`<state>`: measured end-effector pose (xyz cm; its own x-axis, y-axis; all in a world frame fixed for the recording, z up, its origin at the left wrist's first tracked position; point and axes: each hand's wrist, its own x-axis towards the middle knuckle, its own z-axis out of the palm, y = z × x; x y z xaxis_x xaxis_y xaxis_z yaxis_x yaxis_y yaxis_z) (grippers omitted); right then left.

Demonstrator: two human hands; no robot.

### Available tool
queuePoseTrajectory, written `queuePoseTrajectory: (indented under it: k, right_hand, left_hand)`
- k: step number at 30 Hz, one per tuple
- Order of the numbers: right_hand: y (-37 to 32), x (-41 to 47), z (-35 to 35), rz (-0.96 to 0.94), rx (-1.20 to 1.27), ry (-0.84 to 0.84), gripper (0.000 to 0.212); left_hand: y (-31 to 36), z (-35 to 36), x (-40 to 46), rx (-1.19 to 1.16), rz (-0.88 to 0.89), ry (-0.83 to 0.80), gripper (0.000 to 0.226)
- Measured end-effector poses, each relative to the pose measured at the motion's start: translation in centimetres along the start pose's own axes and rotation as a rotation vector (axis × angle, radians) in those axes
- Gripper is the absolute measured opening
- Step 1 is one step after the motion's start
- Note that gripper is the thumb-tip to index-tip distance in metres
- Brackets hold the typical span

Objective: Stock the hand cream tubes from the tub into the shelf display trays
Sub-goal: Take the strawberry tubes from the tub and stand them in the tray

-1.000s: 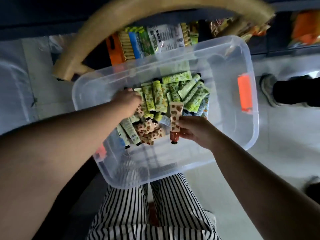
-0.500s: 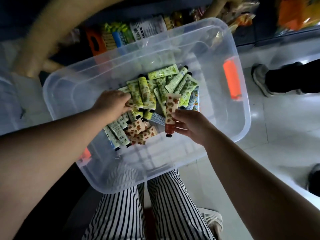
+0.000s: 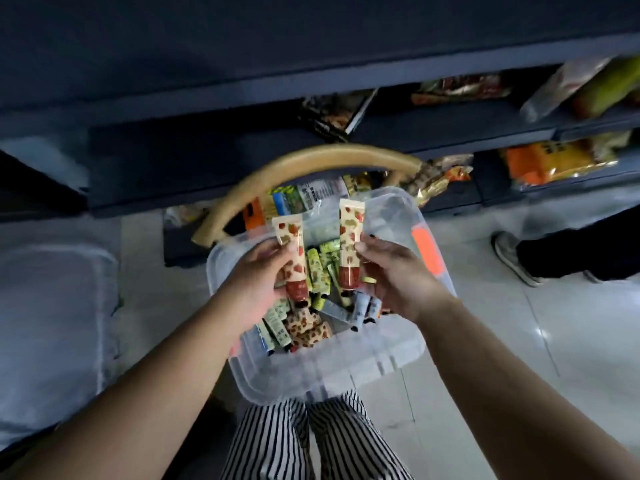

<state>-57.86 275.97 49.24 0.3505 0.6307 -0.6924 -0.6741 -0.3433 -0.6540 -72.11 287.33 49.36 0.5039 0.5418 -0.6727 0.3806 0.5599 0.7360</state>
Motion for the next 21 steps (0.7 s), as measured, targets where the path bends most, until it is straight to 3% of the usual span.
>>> queuePoseTrajectory:
  k: [6,9,16,21]
  right_hand:
    - [-8.3,-5.8,7.2,-0.218,0.023,-0.303,0.012]
    - [-12.2,-8.1,11.0,-0.331,-0.076,-0.448,0.025]
    - [-21.2,-13.5,19.7,-0.644,-0.157,-0.504,0.019]
    - [-25.5,-15.1,26.4,-0.763,-0.104,-0.498,0.019]
  left_hand:
    - [10.5,-0.5,-8.5,-0.13,0.285,-0.003,0.014]
    - [15.4,-2.0,-12.6,-0.139,0.419,-0.009,0.016]
    - [26.1,-5.5,-19.0,-0.05,0.764,0.053,0.012]
    - [32.8,-8.9,-20.5,0.015,0.922,0.024,0.015]
